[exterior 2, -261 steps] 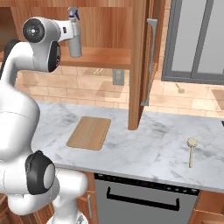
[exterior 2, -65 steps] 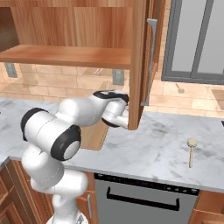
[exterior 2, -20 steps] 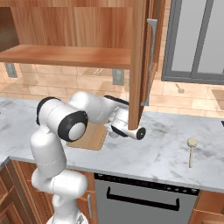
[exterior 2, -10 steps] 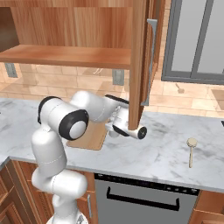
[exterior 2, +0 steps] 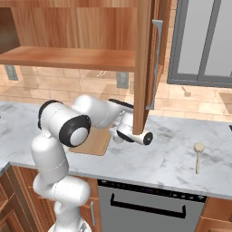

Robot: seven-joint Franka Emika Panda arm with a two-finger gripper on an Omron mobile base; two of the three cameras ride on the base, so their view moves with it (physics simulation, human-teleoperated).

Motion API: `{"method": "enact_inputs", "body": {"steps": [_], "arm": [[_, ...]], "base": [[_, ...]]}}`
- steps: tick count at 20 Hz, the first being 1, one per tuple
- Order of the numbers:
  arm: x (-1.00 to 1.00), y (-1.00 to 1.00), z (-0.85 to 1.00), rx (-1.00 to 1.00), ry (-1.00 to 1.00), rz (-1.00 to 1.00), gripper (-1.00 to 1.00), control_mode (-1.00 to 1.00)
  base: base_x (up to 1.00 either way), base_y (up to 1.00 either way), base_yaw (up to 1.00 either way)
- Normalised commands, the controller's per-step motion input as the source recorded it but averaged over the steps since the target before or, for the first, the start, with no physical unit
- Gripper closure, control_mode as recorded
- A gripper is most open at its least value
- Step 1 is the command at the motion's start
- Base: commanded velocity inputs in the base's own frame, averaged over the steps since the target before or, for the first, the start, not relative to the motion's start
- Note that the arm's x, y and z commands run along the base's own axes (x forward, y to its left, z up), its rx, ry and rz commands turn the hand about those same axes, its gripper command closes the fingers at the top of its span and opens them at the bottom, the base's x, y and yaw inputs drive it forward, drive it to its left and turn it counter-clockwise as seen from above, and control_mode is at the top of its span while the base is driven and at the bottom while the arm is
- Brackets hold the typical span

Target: Grab the spray bottle from the cabinet, then place it next to the cutting board for sanitizing. Then grab the dish brush from the countertop next to the sink and place it next to the cutting board.

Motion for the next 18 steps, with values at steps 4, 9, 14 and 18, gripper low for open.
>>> {"method": "enact_inputs", "body": {"steps": [4, 9, 14, 18], "arm": [[-0.4, 0.0, 0.0, 0.0, -0.08, -0.02, -1.0, -1.0], [-0.38, 0.0, 0.0, 0.0, -0.1, -0.01, -1.0, -1.0], [-0.25, 0.0, 0.0, 0.0, -0.06, -0.02, -1.0, -1.0], [-0.51, -0.08, 0.04, 0.01, -0.12, -0.04, -1.0, -1.0]], "base": [[0.0, 0.0, 0.0], [0.0, 0.0, 0.0], [0.0, 0.0, 0.0], [0.0, 0.0, 0.0]]}}
